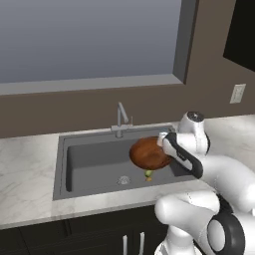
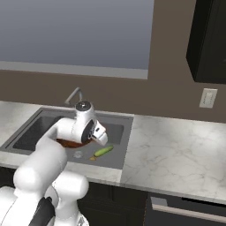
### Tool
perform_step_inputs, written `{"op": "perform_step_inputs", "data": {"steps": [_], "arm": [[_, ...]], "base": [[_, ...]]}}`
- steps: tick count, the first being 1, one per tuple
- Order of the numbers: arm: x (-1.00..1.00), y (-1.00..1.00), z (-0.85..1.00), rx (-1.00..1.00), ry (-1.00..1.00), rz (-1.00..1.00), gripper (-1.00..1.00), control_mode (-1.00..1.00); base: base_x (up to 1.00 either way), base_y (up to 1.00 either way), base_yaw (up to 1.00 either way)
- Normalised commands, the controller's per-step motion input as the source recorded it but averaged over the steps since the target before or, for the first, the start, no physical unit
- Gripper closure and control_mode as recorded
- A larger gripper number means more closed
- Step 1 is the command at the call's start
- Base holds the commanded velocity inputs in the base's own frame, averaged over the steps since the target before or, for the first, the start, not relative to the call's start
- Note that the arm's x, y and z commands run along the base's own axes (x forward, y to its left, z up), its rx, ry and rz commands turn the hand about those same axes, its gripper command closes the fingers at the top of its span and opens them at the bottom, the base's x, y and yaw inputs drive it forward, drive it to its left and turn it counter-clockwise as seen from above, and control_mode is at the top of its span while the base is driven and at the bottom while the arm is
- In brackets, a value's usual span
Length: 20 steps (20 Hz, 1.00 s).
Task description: Dump the cucumber and potato from the bowl so the bowl can be washed. Place the bowl in the sink after clearing the leftovers.
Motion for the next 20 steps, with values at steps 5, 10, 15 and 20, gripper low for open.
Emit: {"op": "perform_step_inputs", "data": {"steps": [5,10,15,20], "arm": [[0.00,0.36,0.00,0.31,0.32,0.39,1.00,-1.00],[0.02,0.51,0.00,0.20,0.31,0.34,1.00,-1.00],[0.02,0.55,-0.08,0.03,0.08,0.13,1.00,-1.00],[-0.01,0.55,-0.42,0.01,0.00,0.00,1.00,-1.00]], "base": [[0.00,0.00,0.00],[0.00,0.00,0.00],[0.00,0.00,0.00],[0.00,0.00,0.00]]}}
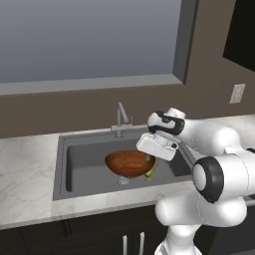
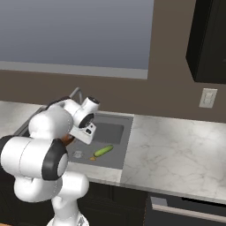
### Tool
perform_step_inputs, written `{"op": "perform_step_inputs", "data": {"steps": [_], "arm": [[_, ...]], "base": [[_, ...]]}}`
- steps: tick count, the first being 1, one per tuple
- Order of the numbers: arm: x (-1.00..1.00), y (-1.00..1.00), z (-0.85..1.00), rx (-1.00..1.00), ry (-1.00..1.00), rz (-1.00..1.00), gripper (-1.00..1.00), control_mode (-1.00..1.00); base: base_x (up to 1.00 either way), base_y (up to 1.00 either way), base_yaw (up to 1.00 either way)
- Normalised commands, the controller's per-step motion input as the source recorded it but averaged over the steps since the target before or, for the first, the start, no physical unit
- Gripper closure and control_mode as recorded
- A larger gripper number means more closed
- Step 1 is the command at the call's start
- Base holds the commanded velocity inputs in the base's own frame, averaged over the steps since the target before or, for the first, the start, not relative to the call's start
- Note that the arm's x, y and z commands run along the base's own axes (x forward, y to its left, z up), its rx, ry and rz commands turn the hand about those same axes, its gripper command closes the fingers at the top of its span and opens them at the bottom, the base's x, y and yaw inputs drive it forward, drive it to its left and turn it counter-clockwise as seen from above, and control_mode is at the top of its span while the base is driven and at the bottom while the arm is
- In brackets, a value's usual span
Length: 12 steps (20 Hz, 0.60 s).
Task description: Dump the cucumber and potato from the bowl so the bowl can be washed. Place the bowl in the sink after clearing the leftovers.
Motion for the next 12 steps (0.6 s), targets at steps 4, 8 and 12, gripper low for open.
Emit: {"op": "perform_step_inputs", "data": {"steps": [4,8,12], "arm": [[0.00,0.51,-0.46,0.00,-0.06,0.00,1.00,-1.00],[0.00,0.31,-0.49,-0.01,-0.09,0.00,1.00,-1.00],[0.04,0.19,-0.40,-0.02,-0.09,0.00,1.00,-1.00]], "base": [[0.00,0.00,0.00],[0.00,0.00,0.00],[0.00,0.00,0.00]]}}
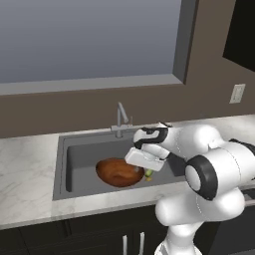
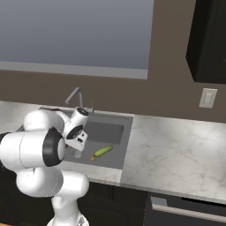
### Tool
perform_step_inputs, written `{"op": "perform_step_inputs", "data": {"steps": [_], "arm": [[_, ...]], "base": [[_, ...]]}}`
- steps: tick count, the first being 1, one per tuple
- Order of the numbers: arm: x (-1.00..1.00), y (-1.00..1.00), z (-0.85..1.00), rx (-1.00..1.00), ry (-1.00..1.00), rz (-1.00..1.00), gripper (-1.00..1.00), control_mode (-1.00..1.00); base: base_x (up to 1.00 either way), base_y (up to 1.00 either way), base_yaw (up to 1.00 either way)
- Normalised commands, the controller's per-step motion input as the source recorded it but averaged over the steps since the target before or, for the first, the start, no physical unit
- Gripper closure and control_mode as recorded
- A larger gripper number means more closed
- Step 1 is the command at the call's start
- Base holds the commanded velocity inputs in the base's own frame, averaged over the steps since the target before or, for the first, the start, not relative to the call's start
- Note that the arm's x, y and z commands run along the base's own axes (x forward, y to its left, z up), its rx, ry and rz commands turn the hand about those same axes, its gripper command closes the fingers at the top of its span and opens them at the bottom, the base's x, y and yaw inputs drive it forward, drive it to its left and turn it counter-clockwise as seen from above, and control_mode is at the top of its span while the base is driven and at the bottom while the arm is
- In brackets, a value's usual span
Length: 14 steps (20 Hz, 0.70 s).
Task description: Dump the cucumber and potato from the bowl so the bowl can be washed. Place the bowl in the sink after clearing the leftovers.
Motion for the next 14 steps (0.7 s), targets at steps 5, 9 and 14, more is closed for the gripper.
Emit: {"op": "perform_step_inputs", "data": {"steps": [5,9,14], "arm": [[0.13,0.11,-0.25,-0.05,-0.07,0.00,1.00,-1.00],[0.25,0.07,-0.20,-0.07,-0.10,0.00,1.00,-1.00],[0.38,0.07,-0.02,-0.02,-0.07,-0.06,1.00,-1.00]], "base": [[0.00,0.00,0.00],[0.00,0.00,0.00],[0.00,0.00,0.00]]}}
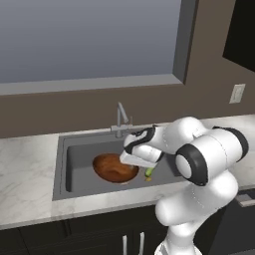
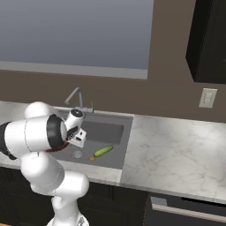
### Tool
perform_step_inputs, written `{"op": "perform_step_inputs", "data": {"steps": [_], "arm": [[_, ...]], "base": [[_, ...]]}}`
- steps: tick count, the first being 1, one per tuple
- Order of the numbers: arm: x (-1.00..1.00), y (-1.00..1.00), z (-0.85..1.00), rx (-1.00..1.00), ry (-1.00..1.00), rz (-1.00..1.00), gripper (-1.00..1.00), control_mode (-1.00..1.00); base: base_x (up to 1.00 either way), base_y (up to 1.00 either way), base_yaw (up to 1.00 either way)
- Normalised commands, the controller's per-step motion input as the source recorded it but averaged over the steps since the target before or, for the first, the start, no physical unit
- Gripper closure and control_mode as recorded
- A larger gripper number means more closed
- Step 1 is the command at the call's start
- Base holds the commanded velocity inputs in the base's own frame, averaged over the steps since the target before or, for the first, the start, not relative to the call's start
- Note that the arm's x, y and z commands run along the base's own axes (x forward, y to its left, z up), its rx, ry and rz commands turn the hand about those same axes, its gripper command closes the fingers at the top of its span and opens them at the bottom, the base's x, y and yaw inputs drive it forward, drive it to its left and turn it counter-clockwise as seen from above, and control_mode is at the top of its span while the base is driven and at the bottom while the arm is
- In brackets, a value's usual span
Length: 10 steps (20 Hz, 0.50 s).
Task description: Dump the cucumber and potato from the bowl so the bowl can be washed. Place the bowl in the sink after clearing the leftovers.
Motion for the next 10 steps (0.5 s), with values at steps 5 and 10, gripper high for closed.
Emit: {"op": "perform_step_inputs", "data": {"steps": [5,10], "arm": [[0.10,0.06,0.00,0.00,-0.02,-0.03,1.00,-1.00],[0.00,0.00,-0.30,-0.04,0.00,0.00,1.00,-1.00]], "base": [[0.00,0.00,0.00],[0.00,0.00,0.00]]}}
